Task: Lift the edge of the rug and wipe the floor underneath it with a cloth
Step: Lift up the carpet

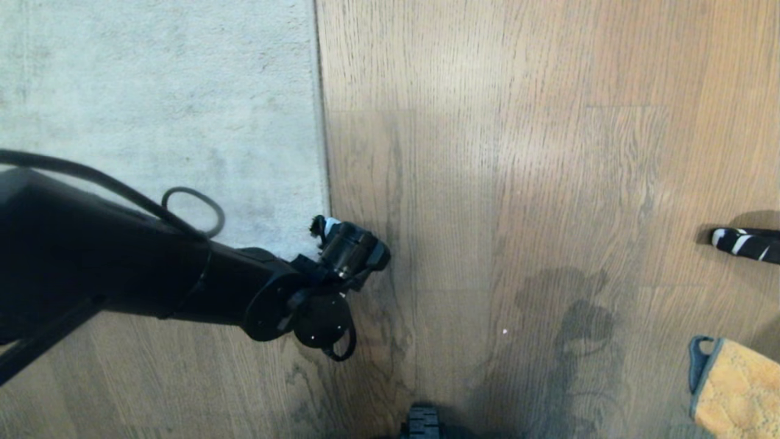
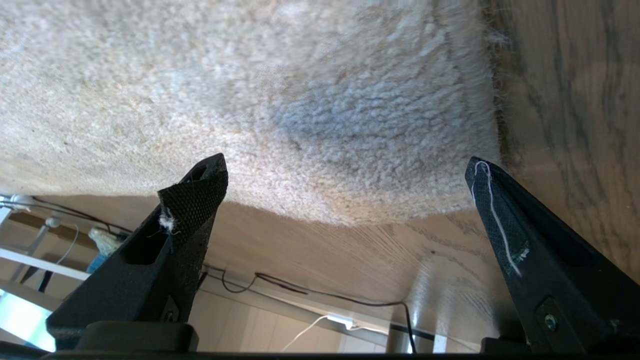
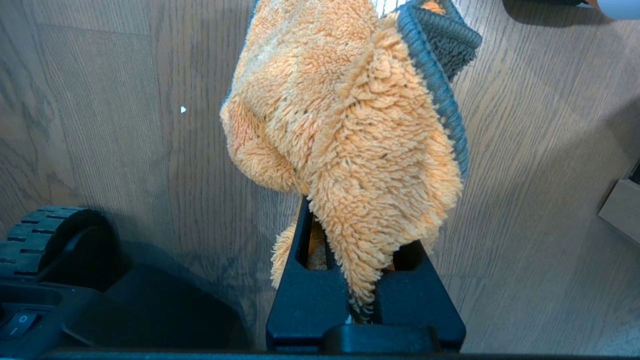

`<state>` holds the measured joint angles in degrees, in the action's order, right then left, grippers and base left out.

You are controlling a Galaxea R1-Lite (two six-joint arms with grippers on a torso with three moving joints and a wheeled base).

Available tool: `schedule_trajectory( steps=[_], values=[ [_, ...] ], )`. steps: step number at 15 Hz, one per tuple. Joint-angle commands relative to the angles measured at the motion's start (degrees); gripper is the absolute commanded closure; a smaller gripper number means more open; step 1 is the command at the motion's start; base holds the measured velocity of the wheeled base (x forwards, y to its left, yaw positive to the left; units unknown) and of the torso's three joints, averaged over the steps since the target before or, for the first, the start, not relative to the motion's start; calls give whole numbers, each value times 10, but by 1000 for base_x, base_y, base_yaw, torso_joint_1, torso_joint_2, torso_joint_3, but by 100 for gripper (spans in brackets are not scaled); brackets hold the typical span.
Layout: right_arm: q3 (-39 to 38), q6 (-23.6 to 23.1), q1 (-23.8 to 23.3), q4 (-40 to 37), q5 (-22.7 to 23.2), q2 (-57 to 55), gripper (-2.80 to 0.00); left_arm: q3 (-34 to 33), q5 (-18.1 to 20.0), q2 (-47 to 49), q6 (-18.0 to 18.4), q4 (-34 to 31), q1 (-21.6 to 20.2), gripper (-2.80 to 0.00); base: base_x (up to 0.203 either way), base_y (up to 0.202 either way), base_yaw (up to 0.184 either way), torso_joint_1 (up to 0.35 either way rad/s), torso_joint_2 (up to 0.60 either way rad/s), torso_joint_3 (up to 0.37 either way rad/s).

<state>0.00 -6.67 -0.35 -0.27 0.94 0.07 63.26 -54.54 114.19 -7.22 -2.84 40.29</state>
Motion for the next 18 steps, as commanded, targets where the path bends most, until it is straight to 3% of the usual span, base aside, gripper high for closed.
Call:
schedule_trajectory(
  steps=[1, 11, 18],
  values=[
    [0, -1, 1, 0, 0, -1, 0, 6, -9, 9, 0, -1, -2, -280, 0, 0, 0, 0, 0, 0],
    [0, -1, 0, 0, 0, -1, 0, 11, -35, 15, 17, -1, -20, -280, 0, 0, 0, 0, 0, 0],
    [0, -1, 0, 0, 0, -1, 0, 35, -31, 21, 17, -1, -2, -280, 0, 0, 0, 0, 0, 0]
  ],
)
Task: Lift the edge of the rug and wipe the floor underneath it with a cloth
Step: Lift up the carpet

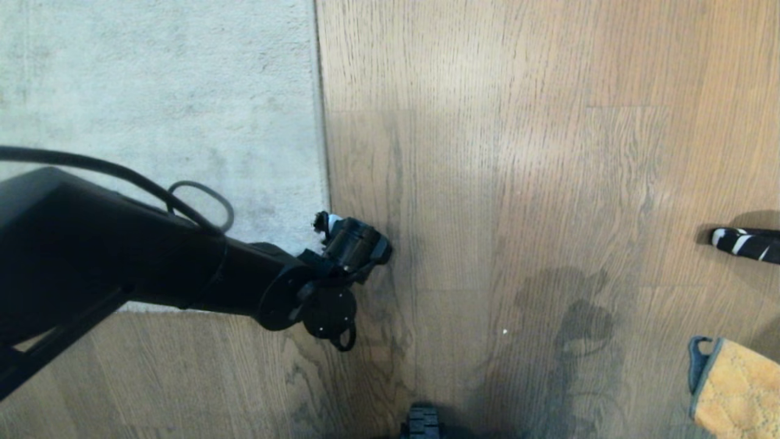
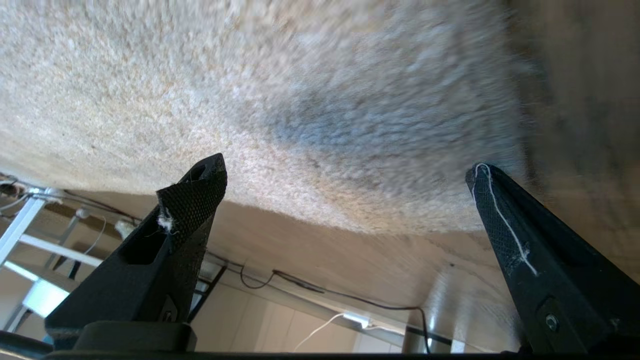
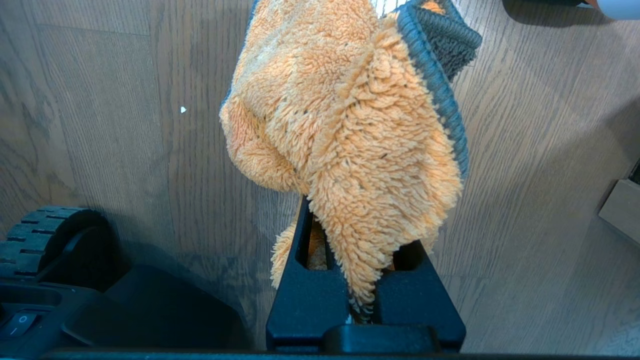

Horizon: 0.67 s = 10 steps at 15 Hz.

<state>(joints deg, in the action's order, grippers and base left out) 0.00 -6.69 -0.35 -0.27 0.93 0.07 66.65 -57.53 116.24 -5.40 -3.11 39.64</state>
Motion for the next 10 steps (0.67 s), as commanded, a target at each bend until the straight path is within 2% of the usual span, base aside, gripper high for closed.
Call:
schedule_trajectory(
  steps=[1, 10],
  values=[
    [0, 0, 0, 0, 0, -1, 0, 6, 0, 0, -2, 0, 9, -280, 0, 0, 0, 0, 0, 0],
    [0, 0, 1, 0, 0, -1, 0, 53, 0, 36, -2, 1, 23, -280, 0, 0, 0, 0, 0, 0]
  ],
)
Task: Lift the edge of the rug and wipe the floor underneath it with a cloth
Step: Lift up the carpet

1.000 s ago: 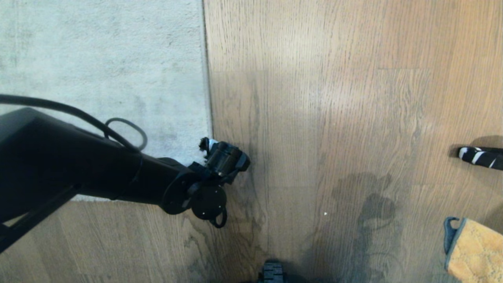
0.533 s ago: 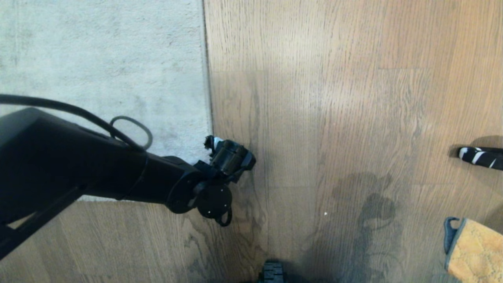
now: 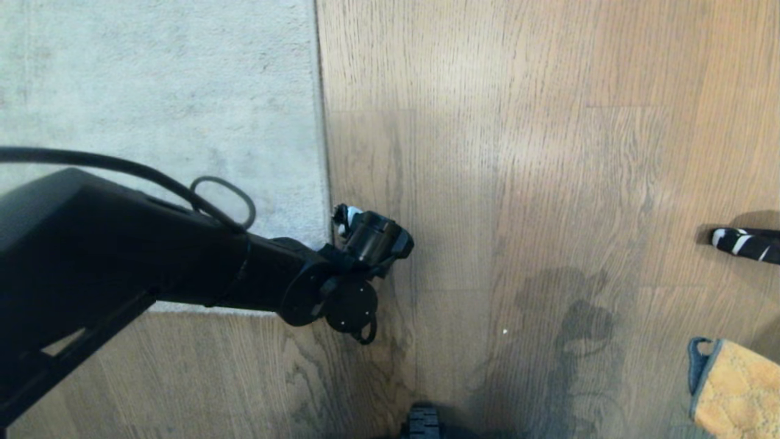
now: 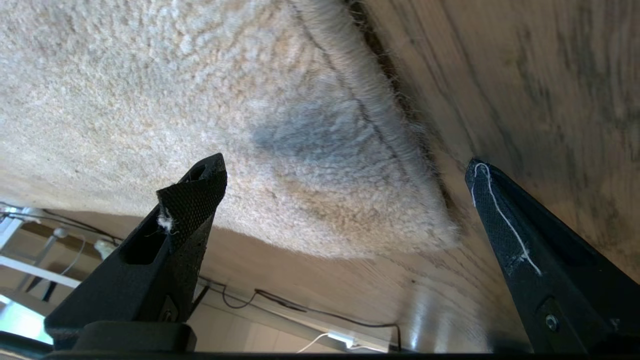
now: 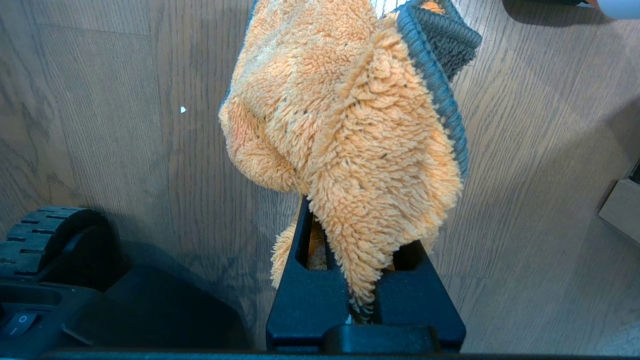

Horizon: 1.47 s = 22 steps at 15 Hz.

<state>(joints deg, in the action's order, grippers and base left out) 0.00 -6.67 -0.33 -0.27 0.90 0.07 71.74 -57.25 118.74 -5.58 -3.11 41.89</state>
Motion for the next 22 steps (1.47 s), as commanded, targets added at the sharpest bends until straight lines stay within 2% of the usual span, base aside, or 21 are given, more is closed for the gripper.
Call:
schedule_trajectory(
  steps=[1, 9, 11, 13, 22],
  values=[
    [0, 0, 0, 0, 0, -1, 0, 1, -5, 15, 0, 1, 0, -280, 0, 0, 0, 0, 0, 0],
    [0, 0, 0, 0, 0, -1, 0, -4, -13, 21, 3, -1, -18, -280, 0, 0, 0, 0, 0, 0],
    [0, 0, 0, 0, 0, -1, 0, -7, -16, 20, 12, 0, -27, -280, 0, 0, 0, 0, 0, 0],
    [0, 0, 0, 0, 0, -1, 0, -7, -35, 18, 23, 0, -33, -280, 0, 0, 0, 0, 0, 0],
    [0, 3, 0, 0, 0, -1, 0, -13, -52, 11, 45, 0, -60, -280, 0, 0, 0, 0, 0, 0]
  ],
)
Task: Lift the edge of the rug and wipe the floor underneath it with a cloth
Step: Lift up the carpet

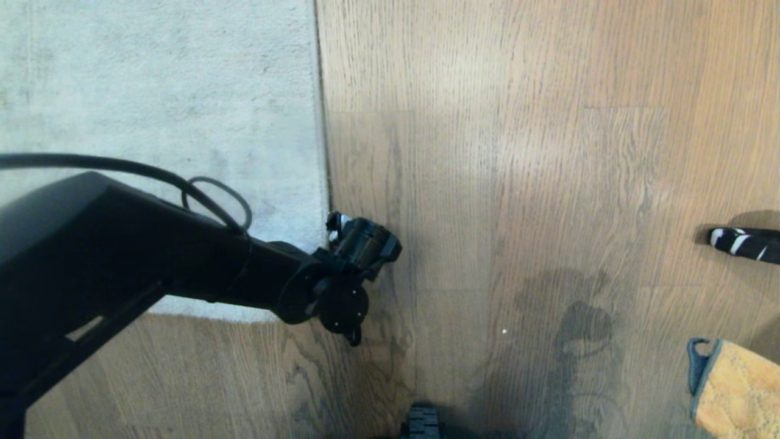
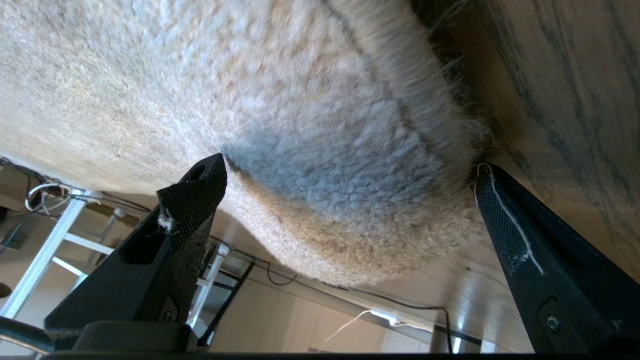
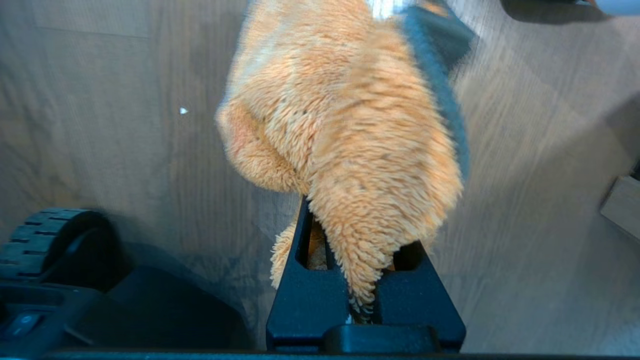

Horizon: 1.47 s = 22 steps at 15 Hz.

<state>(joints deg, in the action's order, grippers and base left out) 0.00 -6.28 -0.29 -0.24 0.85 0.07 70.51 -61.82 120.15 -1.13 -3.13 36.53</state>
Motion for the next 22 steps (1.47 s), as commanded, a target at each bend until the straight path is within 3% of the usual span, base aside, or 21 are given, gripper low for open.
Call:
schedule_trajectory(
  steps=[1, 14, 22],
  values=[
    [0, 0, -1, 0, 0, -1, 0, 1, -6, -3, 2, 0, -10, -280, 0, 0, 0, 0, 0, 0],
    [0, 0, -1, 0, 0, -1, 0, 2, -14, -52, 5, -12, -18, -280, 0, 0, 0, 0, 0, 0],
    [0, 0, -1, 0, 0, -1, 0, 34, -14, -77, 36, -11, -50, -280, 0, 0, 0, 0, 0, 0]
  ],
)
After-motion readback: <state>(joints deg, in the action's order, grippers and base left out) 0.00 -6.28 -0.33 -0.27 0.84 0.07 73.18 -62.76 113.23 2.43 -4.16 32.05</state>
